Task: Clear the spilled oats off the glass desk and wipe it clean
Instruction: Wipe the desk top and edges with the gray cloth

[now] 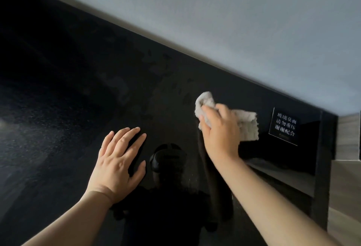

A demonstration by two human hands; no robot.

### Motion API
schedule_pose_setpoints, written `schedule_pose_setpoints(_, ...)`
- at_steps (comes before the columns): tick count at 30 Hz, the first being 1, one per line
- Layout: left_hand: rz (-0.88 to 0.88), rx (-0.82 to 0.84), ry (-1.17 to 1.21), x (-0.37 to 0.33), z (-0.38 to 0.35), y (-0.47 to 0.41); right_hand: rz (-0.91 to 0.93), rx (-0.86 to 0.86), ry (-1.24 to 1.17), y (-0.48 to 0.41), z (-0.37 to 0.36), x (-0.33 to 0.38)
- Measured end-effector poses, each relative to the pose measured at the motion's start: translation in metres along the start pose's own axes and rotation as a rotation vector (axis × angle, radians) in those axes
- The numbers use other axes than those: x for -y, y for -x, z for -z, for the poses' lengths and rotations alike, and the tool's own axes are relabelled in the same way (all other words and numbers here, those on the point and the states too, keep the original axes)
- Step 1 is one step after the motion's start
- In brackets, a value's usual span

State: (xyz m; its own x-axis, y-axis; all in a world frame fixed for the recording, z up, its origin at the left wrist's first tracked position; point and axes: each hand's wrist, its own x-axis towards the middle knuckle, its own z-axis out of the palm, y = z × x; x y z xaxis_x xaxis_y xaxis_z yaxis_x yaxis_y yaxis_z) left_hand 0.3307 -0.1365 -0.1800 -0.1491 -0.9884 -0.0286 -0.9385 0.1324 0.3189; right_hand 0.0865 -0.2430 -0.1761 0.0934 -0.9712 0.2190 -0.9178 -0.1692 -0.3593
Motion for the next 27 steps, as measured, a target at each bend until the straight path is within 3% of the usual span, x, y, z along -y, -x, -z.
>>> schedule_pose_setpoints(3,-0.003,-0.008,-0.007,0.000,-0.001,0.000,0.169,0.167,-0.219,0.024,0.019,0.012)
schedule_pose_setpoints(5,-0.005,-0.025,0.002,0.000,-0.001,0.000,0.200,0.138,-0.214,0.006,0.032,0.003)
schedule_pose_setpoints(8,-0.010,-0.046,0.002,0.000,-0.002,-0.001,-0.087,-0.067,-0.051,-0.040,0.039,-0.025)
schedule_pose_setpoints(10,-0.013,-0.057,-0.001,-0.001,-0.003,0.000,-0.289,-0.035,0.088,-0.052,0.028,-0.035)
schedule_pose_setpoints(11,-0.015,-0.060,-0.005,-0.001,-0.003,0.000,-0.307,-0.019,0.132,-0.049,0.019,-0.031)
schedule_pose_setpoints(16,-0.010,-0.053,-0.017,0.000,-0.004,0.001,-0.128,-0.042,0.081,0.016,0.002,0.014)
schedule_pose_setpoints(21,-0.012,-0.055,-0.019,0.000,-0.003,0.000,0.000,0.123,-0.191,0.045,0.029,0.019)
schedule_pose_setpoints(23,-0.010,-0.053,-0.024,0.001,-0.003,0.000,-0.065,-0.005,-0.169,0.028,0.039,0.002)
schedule_pose_setpoints(25,-0.007,-0.046,-0.037,0.001,-0.004,0.001,-0.248,-0.117,-0.106,0.009,0.039,-0.016)
schedule_pose_setpoints(27,-0.011,-0.050,-0.034,0.002,-0.004,0.001,-0.372,-0.110,-0.036,0.009,0.024,-0.015)
